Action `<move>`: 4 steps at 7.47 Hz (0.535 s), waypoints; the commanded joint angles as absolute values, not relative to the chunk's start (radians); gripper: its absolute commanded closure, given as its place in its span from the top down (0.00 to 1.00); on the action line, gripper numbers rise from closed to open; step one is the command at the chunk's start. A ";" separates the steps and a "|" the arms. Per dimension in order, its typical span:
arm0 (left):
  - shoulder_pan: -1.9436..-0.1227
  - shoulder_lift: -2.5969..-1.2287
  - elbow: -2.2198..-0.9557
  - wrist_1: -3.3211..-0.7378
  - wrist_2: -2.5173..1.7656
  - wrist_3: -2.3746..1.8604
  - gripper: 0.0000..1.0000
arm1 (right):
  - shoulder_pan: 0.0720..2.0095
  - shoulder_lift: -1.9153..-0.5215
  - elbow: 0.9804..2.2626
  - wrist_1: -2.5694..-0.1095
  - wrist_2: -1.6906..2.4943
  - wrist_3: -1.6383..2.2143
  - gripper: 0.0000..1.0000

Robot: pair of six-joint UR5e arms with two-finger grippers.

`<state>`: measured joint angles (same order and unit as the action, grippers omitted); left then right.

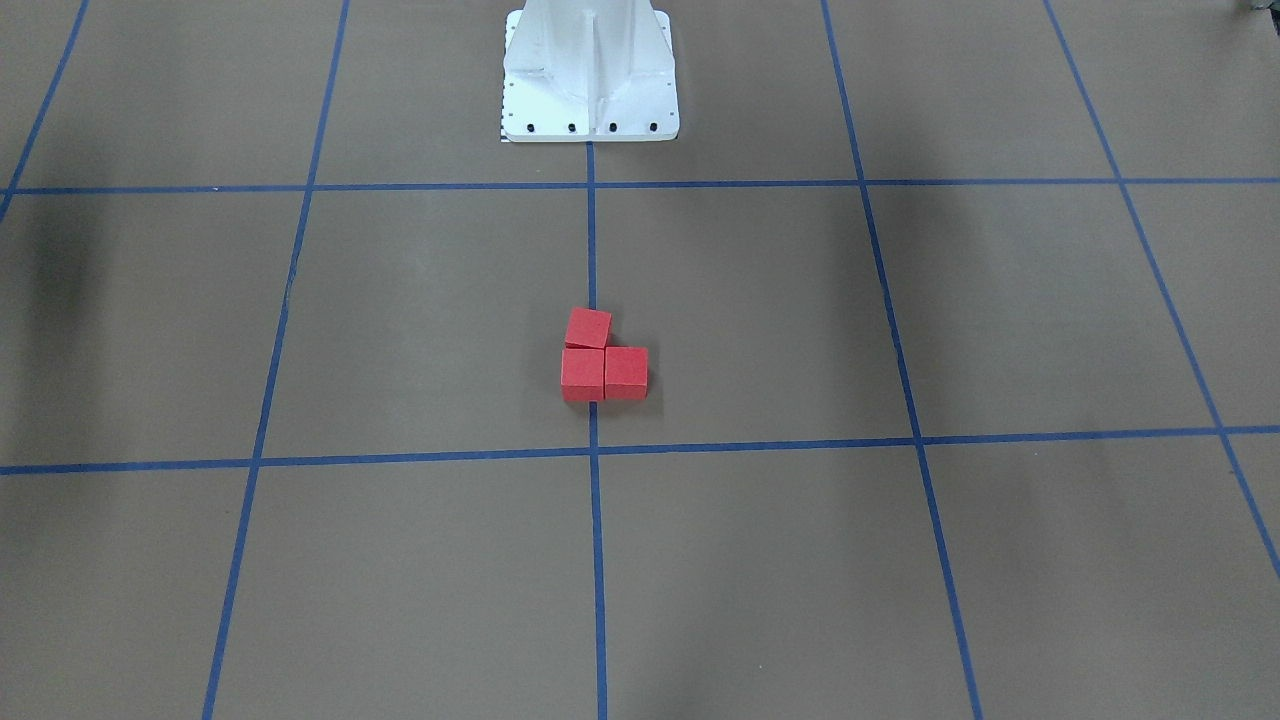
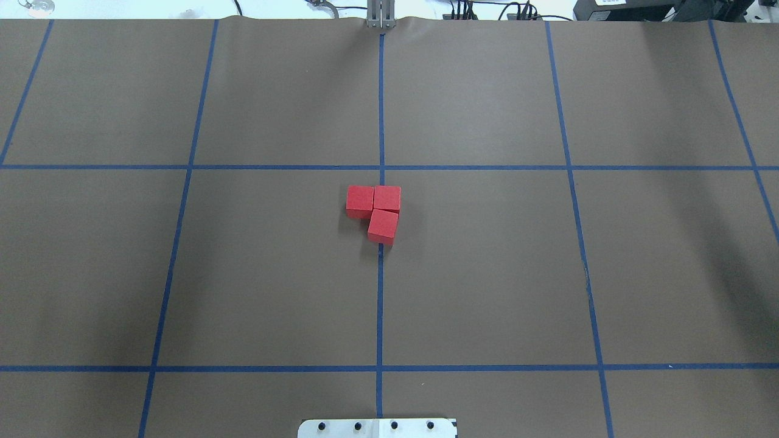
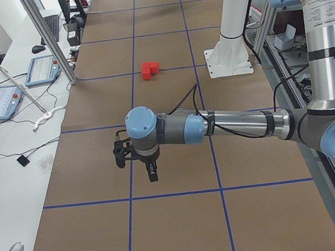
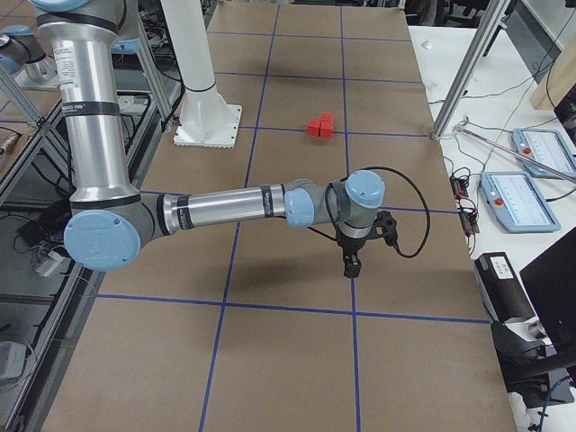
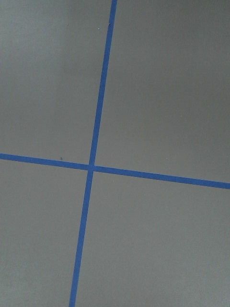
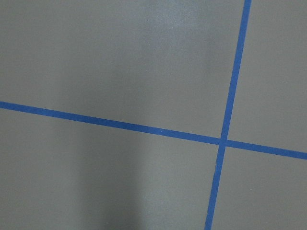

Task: Form red blocks into L shape at center

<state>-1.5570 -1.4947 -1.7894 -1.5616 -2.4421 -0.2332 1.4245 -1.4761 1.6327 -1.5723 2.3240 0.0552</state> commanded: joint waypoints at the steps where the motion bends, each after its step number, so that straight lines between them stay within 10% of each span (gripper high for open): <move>1: -1.555 -1.497 -1.786 -1.562 -2.442 -0.233 1.00 | 1.425 -1.479 1.637 -1.572 2.329 0.057 1.00; 4: -1.555 -1.497 -1.783 -1.563 -2.444 -0.233 1.00 | 1.425 -1.480 1.635 -1.572 2.335 0.057 1.00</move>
